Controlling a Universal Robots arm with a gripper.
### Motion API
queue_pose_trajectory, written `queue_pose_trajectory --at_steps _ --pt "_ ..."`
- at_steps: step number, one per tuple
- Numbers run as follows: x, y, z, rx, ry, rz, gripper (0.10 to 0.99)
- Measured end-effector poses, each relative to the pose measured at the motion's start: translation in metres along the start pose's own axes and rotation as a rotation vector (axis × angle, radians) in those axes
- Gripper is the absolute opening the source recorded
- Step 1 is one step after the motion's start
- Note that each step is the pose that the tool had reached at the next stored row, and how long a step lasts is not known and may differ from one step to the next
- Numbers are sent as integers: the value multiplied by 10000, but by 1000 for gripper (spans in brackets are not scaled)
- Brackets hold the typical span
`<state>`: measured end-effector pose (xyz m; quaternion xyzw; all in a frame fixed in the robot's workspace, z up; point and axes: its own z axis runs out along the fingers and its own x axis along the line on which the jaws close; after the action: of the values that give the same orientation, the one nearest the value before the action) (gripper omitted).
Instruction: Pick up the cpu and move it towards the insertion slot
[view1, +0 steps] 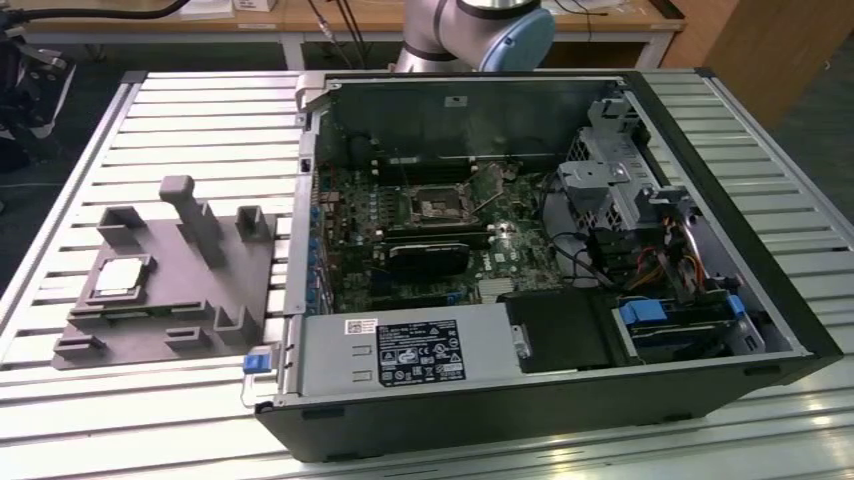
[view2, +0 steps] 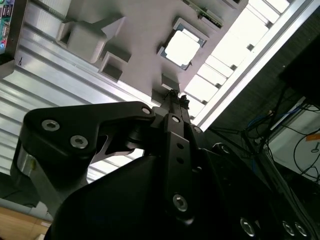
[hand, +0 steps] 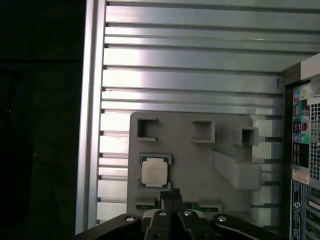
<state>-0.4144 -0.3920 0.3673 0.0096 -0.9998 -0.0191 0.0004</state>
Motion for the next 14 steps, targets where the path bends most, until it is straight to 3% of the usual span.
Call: queue_pose_trajectory --at_steps 14 --pt "55 1 17 0 0 1 106"
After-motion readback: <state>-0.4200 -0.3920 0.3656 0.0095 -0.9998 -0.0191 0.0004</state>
